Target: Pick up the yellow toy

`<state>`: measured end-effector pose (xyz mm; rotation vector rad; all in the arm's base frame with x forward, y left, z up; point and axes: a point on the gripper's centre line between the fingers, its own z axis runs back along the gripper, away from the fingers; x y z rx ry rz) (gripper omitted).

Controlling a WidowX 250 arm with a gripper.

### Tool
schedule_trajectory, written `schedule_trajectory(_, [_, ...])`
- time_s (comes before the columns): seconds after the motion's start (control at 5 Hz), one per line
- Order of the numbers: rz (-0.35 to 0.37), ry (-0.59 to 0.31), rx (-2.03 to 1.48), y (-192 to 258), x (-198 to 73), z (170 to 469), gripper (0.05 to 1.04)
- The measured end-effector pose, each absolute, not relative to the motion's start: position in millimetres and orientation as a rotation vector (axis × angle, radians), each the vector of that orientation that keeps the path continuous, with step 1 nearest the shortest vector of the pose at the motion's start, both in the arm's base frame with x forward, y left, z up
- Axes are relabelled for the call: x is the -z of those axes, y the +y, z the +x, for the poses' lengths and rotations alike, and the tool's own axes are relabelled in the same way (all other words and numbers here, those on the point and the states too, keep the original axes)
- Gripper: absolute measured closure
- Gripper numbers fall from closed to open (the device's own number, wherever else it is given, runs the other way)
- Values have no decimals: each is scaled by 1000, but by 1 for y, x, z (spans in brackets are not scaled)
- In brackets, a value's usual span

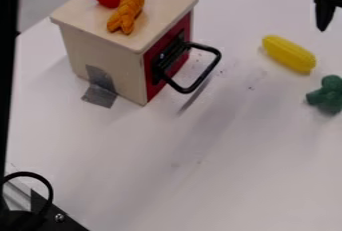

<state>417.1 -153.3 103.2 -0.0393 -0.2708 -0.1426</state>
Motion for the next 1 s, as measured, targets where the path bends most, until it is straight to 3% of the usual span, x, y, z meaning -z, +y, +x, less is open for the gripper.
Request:
schedule_trajectory(0.4, [8, -188, 142, -160, -72, 410, 83])
schedule_trajectory(1.0, [-3, -125, 129, -181, -42, 418, 83])
